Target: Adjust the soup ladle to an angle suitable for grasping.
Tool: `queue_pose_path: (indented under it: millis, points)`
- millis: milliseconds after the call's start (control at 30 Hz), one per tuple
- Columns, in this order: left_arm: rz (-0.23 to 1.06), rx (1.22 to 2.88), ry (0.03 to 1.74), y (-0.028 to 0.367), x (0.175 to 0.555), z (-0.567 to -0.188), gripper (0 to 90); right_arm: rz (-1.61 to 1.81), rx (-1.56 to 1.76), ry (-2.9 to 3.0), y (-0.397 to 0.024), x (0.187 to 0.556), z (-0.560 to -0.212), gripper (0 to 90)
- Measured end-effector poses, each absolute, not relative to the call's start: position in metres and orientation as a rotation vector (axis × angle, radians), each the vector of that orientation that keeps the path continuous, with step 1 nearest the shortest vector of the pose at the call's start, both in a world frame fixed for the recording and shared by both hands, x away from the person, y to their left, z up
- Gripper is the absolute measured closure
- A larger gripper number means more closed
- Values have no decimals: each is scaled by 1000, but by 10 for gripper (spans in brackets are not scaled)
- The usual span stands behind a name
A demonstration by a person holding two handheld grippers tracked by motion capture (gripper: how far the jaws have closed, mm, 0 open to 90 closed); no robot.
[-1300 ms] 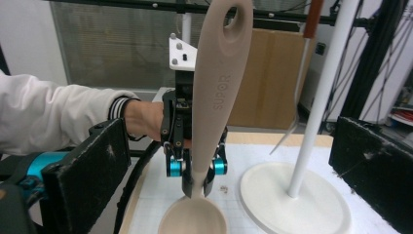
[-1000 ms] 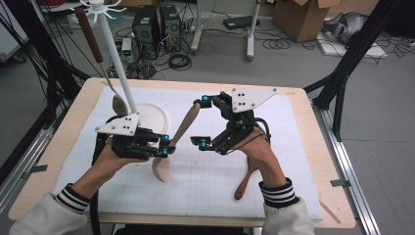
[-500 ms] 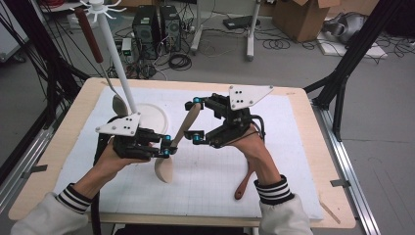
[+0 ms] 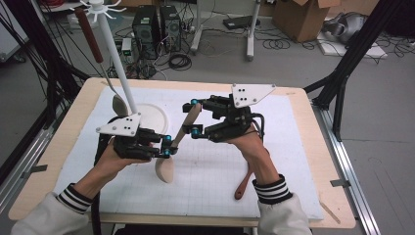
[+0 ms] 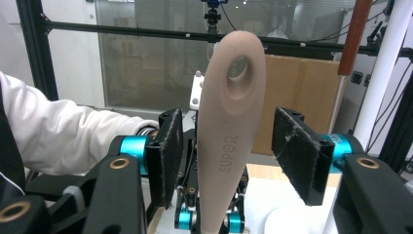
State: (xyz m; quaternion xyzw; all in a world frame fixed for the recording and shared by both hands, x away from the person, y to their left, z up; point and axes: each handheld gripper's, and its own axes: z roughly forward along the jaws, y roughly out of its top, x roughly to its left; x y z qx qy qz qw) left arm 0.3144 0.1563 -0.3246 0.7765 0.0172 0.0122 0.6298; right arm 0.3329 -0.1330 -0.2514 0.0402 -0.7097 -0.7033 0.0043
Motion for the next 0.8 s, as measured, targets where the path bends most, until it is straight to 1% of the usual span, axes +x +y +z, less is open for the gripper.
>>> queue_pose_path:
  millis: [233,433,800]
  points:
    - [28,1776,51,157,315,-325,781,-2205,132,-2209,-132,334,-252,658]
    - [39,1786,44,158,316,-326,780,-2184,113,-2197,-130,334,-253,675]
    - [49,1791,81,158,315,-326,770,-2177,71,-2214,-128,332,-252,681]
